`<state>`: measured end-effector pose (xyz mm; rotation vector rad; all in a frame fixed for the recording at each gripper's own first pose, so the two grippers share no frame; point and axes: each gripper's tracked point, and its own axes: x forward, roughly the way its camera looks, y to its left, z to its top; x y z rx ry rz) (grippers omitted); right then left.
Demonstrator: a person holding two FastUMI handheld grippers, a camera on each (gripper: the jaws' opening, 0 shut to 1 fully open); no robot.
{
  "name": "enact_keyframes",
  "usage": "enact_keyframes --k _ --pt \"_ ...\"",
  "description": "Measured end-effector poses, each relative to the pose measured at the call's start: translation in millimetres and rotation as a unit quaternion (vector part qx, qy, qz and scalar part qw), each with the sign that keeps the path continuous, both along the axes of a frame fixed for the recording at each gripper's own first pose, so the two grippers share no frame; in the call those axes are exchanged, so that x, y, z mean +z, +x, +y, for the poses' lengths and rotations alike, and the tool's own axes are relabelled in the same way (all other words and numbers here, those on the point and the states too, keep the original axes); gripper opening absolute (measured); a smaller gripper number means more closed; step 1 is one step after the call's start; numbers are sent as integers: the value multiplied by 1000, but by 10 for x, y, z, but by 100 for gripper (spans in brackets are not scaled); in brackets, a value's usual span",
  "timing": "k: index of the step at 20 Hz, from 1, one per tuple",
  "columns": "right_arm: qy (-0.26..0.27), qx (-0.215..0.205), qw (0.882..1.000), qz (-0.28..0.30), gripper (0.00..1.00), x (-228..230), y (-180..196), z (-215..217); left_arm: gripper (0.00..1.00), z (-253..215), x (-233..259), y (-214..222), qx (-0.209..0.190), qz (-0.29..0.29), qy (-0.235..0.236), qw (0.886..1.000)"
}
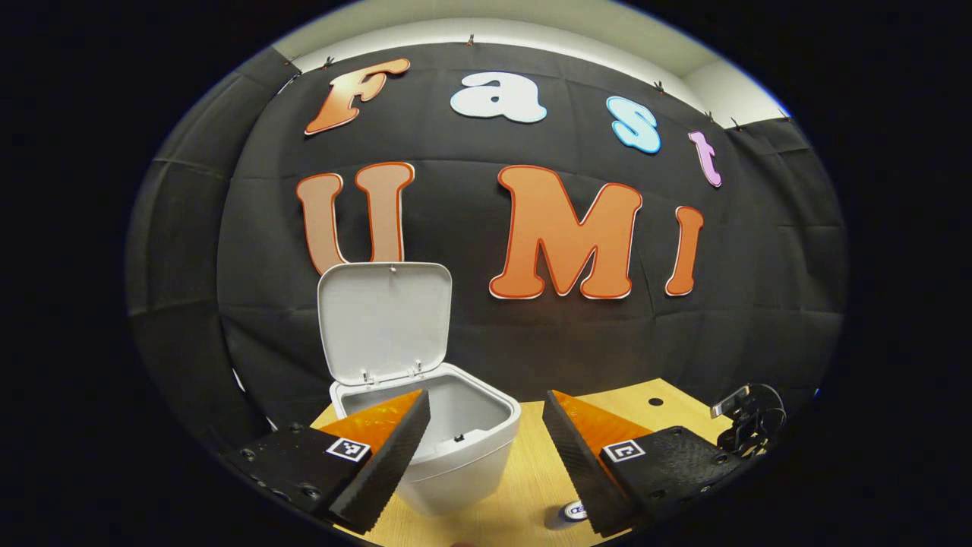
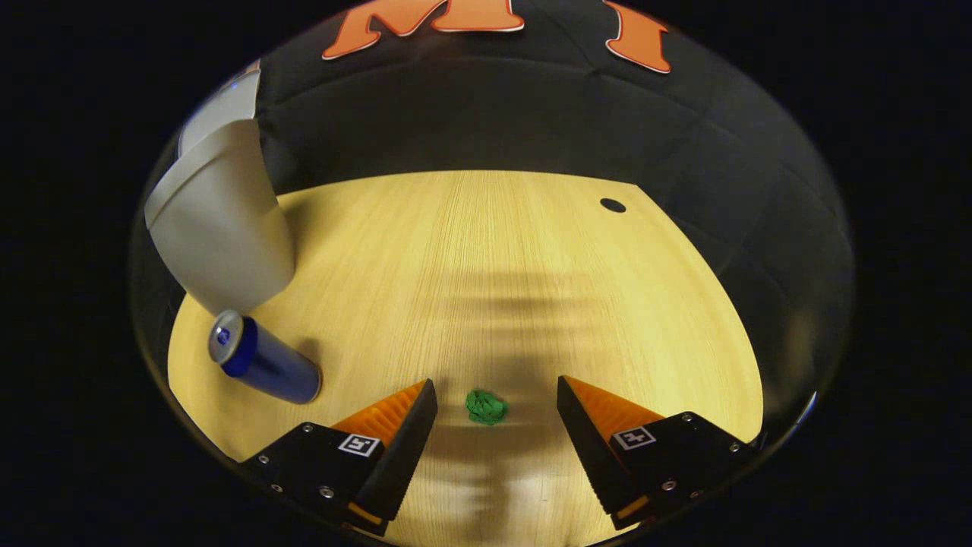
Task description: Press the lid of the desktop garbage bin to open it, pick up the crumpled paper on the desktop and throw it into the bin, then pick up the pop can on the desktop and drop it into the bin, and finally close the garbage bin lid.
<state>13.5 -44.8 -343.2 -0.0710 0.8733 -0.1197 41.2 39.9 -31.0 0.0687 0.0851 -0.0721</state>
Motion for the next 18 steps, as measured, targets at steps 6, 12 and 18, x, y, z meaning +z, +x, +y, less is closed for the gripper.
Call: enact_keyframes --k 6,12,18 --pt "3 0 1000 29 84 -91 21 -31 95 274 -92 33 25 14 3 1000" --pt "-1 -16 999 40 43 -217 -18 -65 95 366 -121 46 37 18 -2 999" --pt "23 -12 999 34 10 -43 14 13 95 342 -97 14 35 16 1 999"
